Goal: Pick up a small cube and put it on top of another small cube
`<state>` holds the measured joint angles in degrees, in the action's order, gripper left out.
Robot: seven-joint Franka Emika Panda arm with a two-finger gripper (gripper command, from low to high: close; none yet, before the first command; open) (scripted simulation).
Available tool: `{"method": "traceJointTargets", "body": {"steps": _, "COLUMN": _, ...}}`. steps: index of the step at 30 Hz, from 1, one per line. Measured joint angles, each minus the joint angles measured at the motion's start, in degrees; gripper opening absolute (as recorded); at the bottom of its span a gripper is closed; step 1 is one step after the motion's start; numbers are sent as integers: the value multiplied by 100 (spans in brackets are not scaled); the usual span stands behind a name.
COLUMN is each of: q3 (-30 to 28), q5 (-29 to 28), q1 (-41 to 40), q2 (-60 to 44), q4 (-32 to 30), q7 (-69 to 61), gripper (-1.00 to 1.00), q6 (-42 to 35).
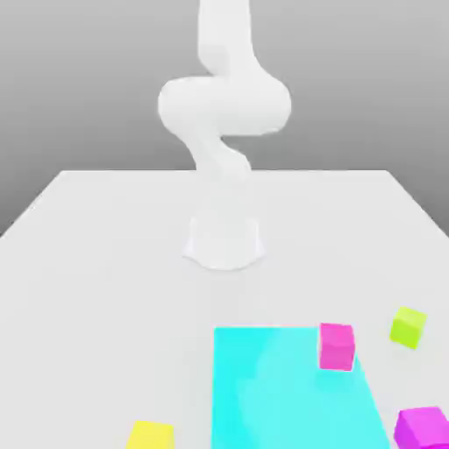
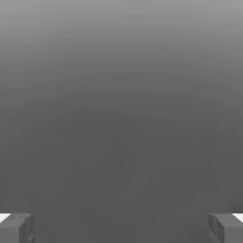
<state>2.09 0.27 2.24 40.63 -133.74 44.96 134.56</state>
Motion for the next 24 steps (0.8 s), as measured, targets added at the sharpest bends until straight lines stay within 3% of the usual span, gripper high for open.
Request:
{"method": "traceJointTargets", "body": {"steps": 14, "q3": 1393, "q5": -161, "q1": 1210, "q2": -2916, "q4": -1104, "q7": -264, "gripper": 0, "q6": 1566}}
{"method": "traceJointTargets", "body": {"steps": 20, "q3": 1885, "q5": -646, "q1": 1894, "q2": -4200, "q4": -1567, "q7": -76, "gripper": 0, "q6": 2218}}
{"method": "traceJointTargets", "body": {"steps": 24, "q3": 1836, "q5": -1185, "q1": 2337, "q2": -5071, "q4": -1772, "q7": 230, "gripper": 0, "q6": 2675}}
